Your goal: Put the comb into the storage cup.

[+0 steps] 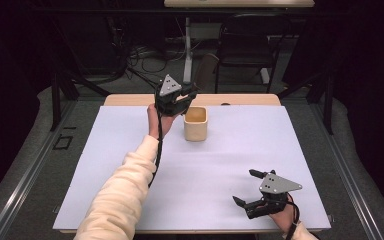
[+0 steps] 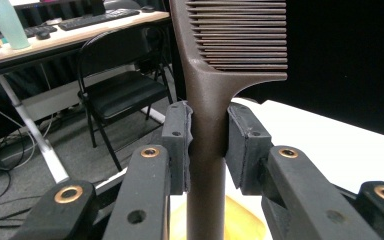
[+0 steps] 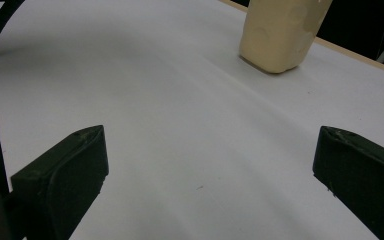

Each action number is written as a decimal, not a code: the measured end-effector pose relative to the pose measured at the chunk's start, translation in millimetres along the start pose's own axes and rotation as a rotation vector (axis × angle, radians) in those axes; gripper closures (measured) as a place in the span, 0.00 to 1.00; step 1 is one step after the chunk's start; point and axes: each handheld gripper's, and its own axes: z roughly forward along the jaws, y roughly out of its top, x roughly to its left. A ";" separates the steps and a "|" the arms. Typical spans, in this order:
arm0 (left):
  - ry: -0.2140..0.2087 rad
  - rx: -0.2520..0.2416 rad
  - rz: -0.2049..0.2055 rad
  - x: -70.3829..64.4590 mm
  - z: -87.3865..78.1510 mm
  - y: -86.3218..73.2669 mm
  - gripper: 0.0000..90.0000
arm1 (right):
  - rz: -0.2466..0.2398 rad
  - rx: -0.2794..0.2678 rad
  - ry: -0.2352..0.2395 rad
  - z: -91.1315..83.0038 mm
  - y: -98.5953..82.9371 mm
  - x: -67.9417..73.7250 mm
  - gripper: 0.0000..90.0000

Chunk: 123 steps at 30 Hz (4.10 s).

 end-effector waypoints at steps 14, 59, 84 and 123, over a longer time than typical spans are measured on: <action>0.001 -0.012 -0.002 -0.9 8.5 -2.3 0.80 | -0.001 0.001 -0.001 0.0 -0.1 -0.2 0.01; -0.014 -0.023 -0.059 1.8 41.2 -27.6 0.80 | 0.002 0.000 0.001 -1.1 0.1 -0.5 0.01; -0.028 0.045 -0.029 2.0 44.8 -41.0 0.80 | 0.000 0.002 0.002 -0.7 0.2 -0.5 0.01; -0.062 0.140 0.019 0.0 51.9 -52.9 0.80 | 0.000 0.004 0.006 -0.3 0.1 -0.5 0.01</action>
